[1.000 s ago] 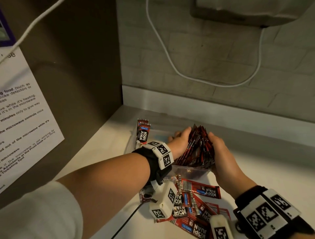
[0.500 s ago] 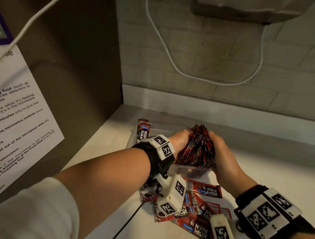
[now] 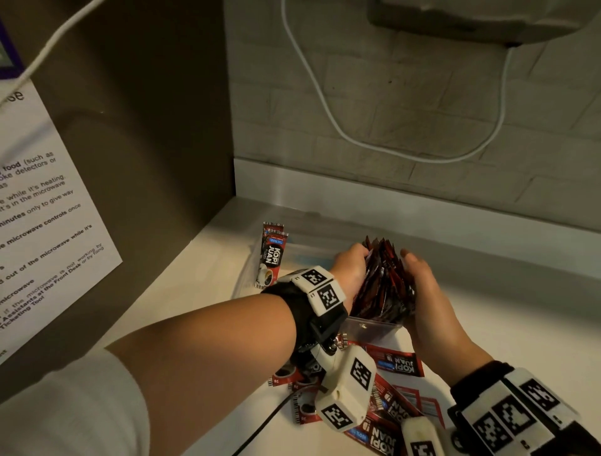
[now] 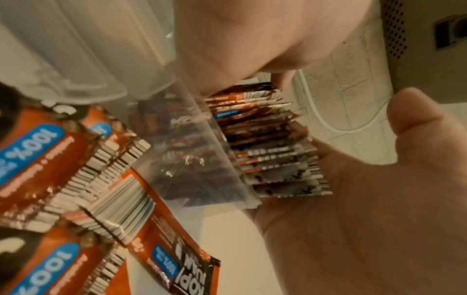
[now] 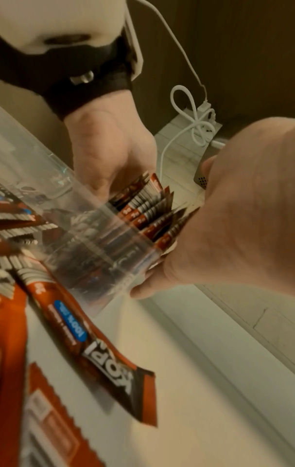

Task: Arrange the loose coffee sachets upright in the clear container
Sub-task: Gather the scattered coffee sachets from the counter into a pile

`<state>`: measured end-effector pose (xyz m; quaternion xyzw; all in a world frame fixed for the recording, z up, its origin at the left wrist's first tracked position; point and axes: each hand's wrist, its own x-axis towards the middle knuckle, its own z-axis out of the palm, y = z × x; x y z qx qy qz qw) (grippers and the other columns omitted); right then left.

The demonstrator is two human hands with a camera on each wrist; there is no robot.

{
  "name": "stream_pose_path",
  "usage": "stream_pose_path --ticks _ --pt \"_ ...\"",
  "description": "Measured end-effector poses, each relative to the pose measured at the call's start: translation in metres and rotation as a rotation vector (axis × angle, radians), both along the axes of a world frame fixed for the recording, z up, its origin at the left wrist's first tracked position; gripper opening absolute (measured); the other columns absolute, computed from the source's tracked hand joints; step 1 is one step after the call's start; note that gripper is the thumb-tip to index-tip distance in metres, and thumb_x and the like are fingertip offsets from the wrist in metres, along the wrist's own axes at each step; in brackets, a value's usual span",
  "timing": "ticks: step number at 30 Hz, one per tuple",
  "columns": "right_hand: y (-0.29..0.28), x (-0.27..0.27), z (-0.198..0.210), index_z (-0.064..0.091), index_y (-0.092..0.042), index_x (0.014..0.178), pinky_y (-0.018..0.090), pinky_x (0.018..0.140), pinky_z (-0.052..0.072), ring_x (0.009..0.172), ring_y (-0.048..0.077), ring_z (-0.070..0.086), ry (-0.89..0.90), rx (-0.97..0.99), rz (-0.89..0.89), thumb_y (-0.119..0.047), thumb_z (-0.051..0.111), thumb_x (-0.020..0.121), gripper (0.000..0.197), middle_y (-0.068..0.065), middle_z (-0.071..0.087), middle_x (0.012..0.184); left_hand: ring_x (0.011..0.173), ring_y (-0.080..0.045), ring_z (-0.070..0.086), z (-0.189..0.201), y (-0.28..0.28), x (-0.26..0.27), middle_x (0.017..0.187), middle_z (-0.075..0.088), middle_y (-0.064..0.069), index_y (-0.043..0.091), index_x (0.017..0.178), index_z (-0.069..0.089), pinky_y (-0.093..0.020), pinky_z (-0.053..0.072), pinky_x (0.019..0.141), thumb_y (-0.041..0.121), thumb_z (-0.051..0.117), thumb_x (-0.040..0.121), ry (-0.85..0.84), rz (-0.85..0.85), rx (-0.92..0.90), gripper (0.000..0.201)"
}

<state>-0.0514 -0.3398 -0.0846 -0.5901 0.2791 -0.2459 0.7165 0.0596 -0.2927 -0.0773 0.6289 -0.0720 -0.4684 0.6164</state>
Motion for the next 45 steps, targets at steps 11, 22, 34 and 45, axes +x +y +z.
stream_pose_path --ticks 11,22,34,45 --pt "0.001 0.006 0.0 0.053 -0.02 0.13 0.045 0.099 0.046 0.112 0.023 0.063 -0.015 0.058 -0.032 -0.053 0.052 0.088 0.054 0.009 0.065 0.121 0.09 -0.031 0.067 0.001 -0.004 -0.001 0.101 0.069 -0.015 0.01 0.118 0.058 -0.043 0.053 0.088 0.053 0.062 0.066 0.003 -0.107 0.054 0.067" --pt "0.005 0.004 0.006 0.052 -0.027 0.119 0.038 0.091 0.047 0.111 0.02 0.06 0.044 0.064 -0.049 -0.05 0.047 0.091 0.037 0.003 0.063 0.12 0.076 -0.026 0.064 0.016 0.01 0.01 0.081 0.067 -0.015 0.01 0.088 0.065 -0.034 0.052 0.079 0.056 0.04 0.094 0.074 -0.247 0.097 0.052" --pt "0.001 0.018 0.049 0.063 -0.033 0.116 0.048 0.109 0.028 0.136 0.029 0.022 0.779 -1.108 0.033 -0.033 0.048 0.091 0.029 0.001 0.038 0.142 0.09 -0.027 0.067 0.016 0.016 0.01 0.09 0.072 -0.015 0.007 0.096 0.07 -0.037 0.053 0.088 0.049 0.049 0.093 0.136 -0.255 0.055 0.047" --pt "0.007 0.033 0.056 0.047 -0.033 0.136 0.053 0.115 0.013 0.145 0.035 -0.006 1.149 -1.209 0.276 -0.044 0.03 0.097 0.044 0.0 0.016 0.156 0.115 -0.032 0.06 0.015 0.013 0.004 0.121 0.064 -0.019 0.004 0.129 0.056 -0.043 0.048 0.101 0.043 0.04 0.1 0.062 -0.151 0.051 0.051"
